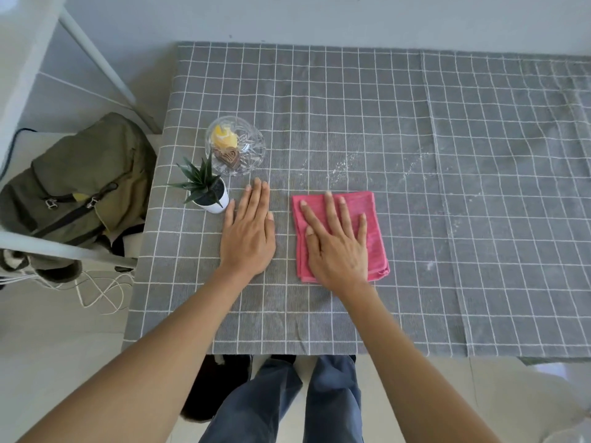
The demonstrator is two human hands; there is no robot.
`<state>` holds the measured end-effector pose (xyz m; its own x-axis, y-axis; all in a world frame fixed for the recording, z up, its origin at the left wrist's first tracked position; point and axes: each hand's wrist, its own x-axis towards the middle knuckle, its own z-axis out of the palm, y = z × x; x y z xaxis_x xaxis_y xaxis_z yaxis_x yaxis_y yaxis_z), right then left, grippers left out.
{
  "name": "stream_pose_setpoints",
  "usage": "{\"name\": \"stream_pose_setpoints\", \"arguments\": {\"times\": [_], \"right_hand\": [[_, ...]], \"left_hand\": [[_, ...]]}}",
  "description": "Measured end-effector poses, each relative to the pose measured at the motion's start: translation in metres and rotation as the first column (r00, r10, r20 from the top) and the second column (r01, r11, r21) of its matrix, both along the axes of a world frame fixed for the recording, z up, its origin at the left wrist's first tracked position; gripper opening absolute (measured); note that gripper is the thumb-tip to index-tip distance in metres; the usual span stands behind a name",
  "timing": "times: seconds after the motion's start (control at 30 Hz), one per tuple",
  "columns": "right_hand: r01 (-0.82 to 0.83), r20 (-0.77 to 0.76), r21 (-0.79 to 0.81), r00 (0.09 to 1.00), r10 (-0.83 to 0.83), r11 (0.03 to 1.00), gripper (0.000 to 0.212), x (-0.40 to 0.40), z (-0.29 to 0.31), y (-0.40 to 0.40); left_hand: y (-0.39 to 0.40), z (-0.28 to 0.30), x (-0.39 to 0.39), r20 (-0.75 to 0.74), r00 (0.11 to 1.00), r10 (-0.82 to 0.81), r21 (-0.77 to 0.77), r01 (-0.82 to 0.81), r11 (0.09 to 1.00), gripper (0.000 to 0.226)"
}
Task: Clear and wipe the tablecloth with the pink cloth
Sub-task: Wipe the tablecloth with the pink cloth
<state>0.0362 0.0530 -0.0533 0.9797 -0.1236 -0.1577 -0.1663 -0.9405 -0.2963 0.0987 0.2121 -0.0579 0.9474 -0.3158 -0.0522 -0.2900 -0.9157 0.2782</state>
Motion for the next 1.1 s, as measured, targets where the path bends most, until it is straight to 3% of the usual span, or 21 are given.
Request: {"name": "stream_pose_setpoints", "arguments": {"times": [0.3,0.47,0.57,0.7,0.87,0.97,1.1], "right_hand": [[0.423,-0.01,0.044,0.906,-0.423,0.905,0.049,0.015,0.001,-0.049],[0.552,0.004,0.065,0.833,-0.554,0.831,0.051,0.039,0.002,-0.04],[0.485,0.014,0.063,0.874,-0.486,0.873,0.05,0.054,0.001,-0.03],[0.17,0.012,0.036,0.985,-0.17,0.985,0.051,0.076,0.001,-0.009],[-0.018,0.038,-0.003,0.999,0.018,1.0,0.051,0.086,-0.001,-0.006],[-0.02,0.029,-0.043,0.999,0.021,0.999,0.05,0.088,-0.002,-0.023],[0.236,-0.035,-0.059,0.97,-0.239,0.97,0.052,0.101,-0.002,-0.044]], "left_hand": [[-0.026,0.003,0.04,-0.038,0.997,-0.062,-0.061,0.06,0.996,0.052],[-0.024,-0.005,0.045,-0.003,0.997,-0.072,-0.032,0.072,0.997,0.053],[-0.026,-0.007,0.045,0.012,0.998,-0.065,-0.039,0.065,0.997,0.055],[-0.025,-0.007,0.045,0.021,0.997,-0.078,-0.065,0.079,0.995,0.058],[-0.019,-0.007,0.046,0.015,0.996,-0.087,-0.039,0.087,0.995,0.056],[-0.018,-0.006,0.045,0.007,0.994,-0.107,-0.023,0.107,0.994,0.058],[-0.017,-0.005,0.046,0.029,0.995,-0.097,-0.015,0.098,0.995,0.058]]}}
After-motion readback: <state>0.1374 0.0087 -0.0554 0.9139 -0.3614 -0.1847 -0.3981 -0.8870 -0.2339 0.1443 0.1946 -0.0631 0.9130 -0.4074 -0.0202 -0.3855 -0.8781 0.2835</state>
